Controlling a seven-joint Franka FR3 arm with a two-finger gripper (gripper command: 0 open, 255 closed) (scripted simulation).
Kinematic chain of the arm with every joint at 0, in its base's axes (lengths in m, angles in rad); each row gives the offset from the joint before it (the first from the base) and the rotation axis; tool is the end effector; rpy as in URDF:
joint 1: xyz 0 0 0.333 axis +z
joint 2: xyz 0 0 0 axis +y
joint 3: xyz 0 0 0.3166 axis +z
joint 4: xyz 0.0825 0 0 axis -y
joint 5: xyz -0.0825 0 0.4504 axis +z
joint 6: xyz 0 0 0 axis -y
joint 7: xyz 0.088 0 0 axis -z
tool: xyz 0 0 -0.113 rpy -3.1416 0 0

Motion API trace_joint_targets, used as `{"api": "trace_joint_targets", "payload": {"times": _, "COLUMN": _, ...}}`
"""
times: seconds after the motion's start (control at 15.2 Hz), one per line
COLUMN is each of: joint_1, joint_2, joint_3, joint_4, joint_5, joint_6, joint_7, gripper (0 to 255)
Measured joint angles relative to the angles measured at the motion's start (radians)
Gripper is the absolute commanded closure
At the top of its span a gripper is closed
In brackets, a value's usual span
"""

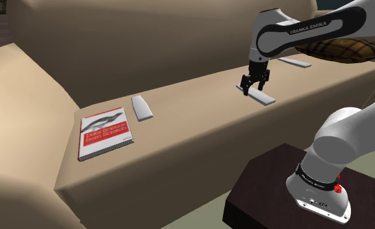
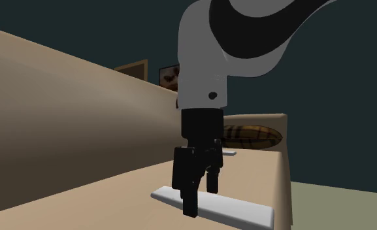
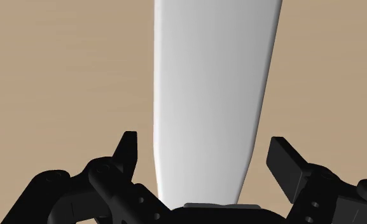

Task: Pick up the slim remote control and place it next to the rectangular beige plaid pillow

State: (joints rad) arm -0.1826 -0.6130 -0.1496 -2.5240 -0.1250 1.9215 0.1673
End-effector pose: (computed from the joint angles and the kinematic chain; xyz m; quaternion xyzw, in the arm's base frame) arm 0.4018 -0.1473 0.4519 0.9768 -0.2134 0.0024 0.0160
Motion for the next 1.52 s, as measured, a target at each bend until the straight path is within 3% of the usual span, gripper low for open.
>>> {"api": "trace_joint_targets", "payload": {"times": 0.4, "joint_1": 0.000, "joint_2": 0.000, "joint_3": 0.000, "joint_4": -0.005, "joint_5": -0.001, "joint_6": 0.005, "joint_7": 0.000, "gripper": 0}}
{"api": "trace_joint_targets", "payload": {"times": 0.46, "joint_1": 0.000, "joint_2": 0.000, "joint_3": 0.000, "joint_4": -0.005, "joint_5": -0.001, "joint_6": 0.005, "joint_7": 0.000, "gripper": 255}}
{"api": "trace_joint_targets", "payload": {"times": 1.12, "joint_1": 0.000, "joint_2": 0.000, "joint_3": 0.000, "joint_4": -0.005, "joint_5": -0.001, "joint_6": 0.005, "joint_7": 0.000, "gripper": 255}}
{"api": "trace_joint_targets", "payload": {"times": 1.52, "joint_1": 0.001, "joint_2": -0.013, "joint_3": 0.005, "joint_4": 0.052, "joint_5": 0.004, "joint_6": -0.065, "joint_7": -0.003, "gripper": 255}}
